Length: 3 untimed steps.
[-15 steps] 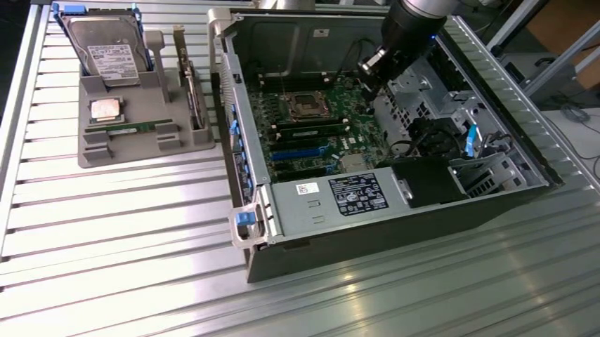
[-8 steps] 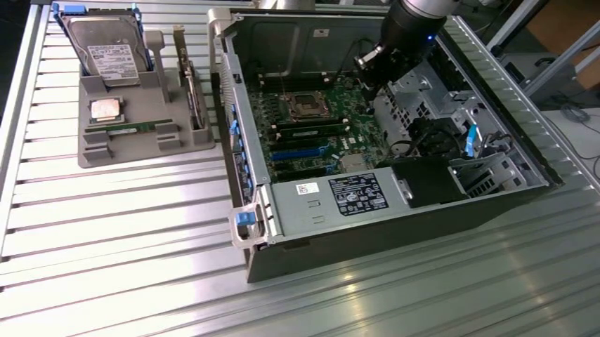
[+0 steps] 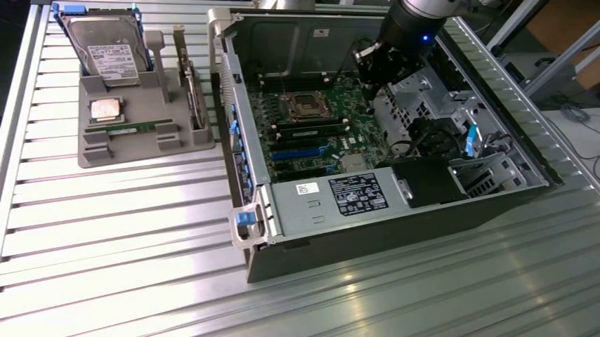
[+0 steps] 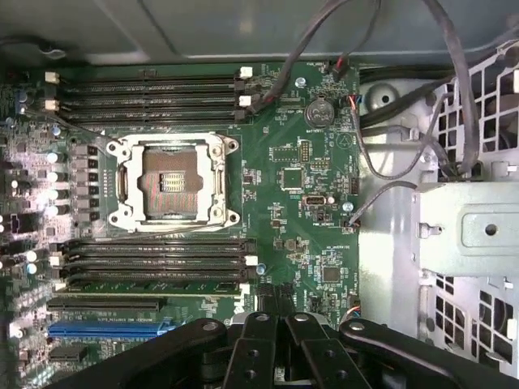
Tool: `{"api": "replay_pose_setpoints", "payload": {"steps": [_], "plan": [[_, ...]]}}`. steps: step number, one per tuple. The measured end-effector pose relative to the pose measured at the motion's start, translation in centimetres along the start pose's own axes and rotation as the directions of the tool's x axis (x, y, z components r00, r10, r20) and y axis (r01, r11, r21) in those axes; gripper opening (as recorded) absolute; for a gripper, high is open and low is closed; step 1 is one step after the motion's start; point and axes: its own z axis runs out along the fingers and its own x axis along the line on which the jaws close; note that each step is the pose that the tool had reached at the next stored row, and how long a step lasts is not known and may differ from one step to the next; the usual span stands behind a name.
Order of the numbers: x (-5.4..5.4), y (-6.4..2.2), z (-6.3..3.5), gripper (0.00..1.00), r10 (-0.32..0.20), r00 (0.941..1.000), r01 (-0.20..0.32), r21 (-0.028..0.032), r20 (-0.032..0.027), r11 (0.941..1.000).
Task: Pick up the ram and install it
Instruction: 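Press down the ram until it locks into place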
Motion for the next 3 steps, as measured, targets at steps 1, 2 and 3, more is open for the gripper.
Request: {"api": "replay_pose_setpoints", "payload": {"steps": [1,2,3], "plan": [[0.00,0.00,0.00,0.11,0.000,1.0000,0.000,0.0000,0.0000,1.0000],[0.00,0.00,0.00,0.11,0.000,1.0000,0.000,0.0000,0.0000,1.0000],[0.00,0.00,0.00,0.11,0.000,1.0000,0.000,0.0000,0.0000,1.0000]]}}
